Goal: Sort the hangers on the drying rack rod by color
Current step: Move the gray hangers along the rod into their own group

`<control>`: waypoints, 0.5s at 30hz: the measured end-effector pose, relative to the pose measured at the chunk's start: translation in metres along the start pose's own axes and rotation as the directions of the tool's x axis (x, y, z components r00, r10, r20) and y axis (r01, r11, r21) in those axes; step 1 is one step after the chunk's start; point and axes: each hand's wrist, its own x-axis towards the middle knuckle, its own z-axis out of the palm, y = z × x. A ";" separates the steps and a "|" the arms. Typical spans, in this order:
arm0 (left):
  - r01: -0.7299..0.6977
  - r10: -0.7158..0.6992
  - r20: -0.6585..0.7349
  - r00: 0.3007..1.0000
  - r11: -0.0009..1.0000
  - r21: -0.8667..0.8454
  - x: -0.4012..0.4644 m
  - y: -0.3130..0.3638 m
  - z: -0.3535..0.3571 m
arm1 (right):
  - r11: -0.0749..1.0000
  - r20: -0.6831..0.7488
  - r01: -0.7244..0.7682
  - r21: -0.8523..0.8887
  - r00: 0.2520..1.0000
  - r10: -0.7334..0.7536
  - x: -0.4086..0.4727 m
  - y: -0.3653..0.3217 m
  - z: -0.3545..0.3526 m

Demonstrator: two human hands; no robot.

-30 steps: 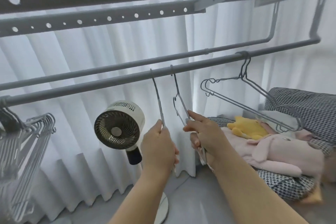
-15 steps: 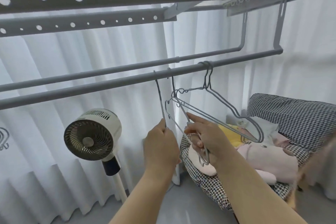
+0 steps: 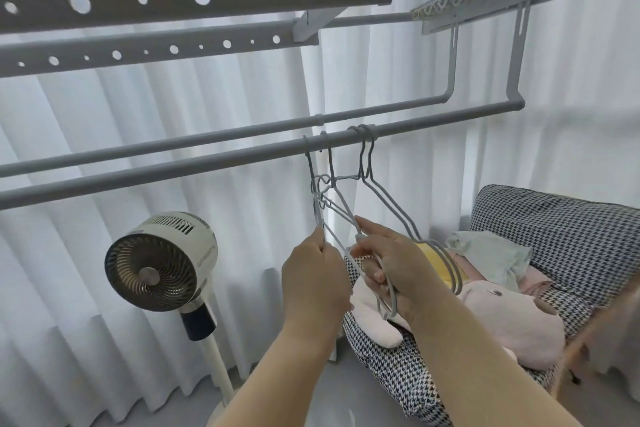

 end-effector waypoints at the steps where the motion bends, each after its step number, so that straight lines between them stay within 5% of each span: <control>1: 0.004 -0.004 -0.002 1.000 1.000 0.007 0.001 0.001 0.003 | 1.000 0.001 0.003 0.001 1.000 -0.003 0.001 -0.001 -0.002; 15: -0.001 0.000 0.046 0.999 1.000 0.026 0.002 0.010 0.024 | 0.998 -0.038 0.038 -0.041 0.999 -0.039 0.008 -0.006 -0.021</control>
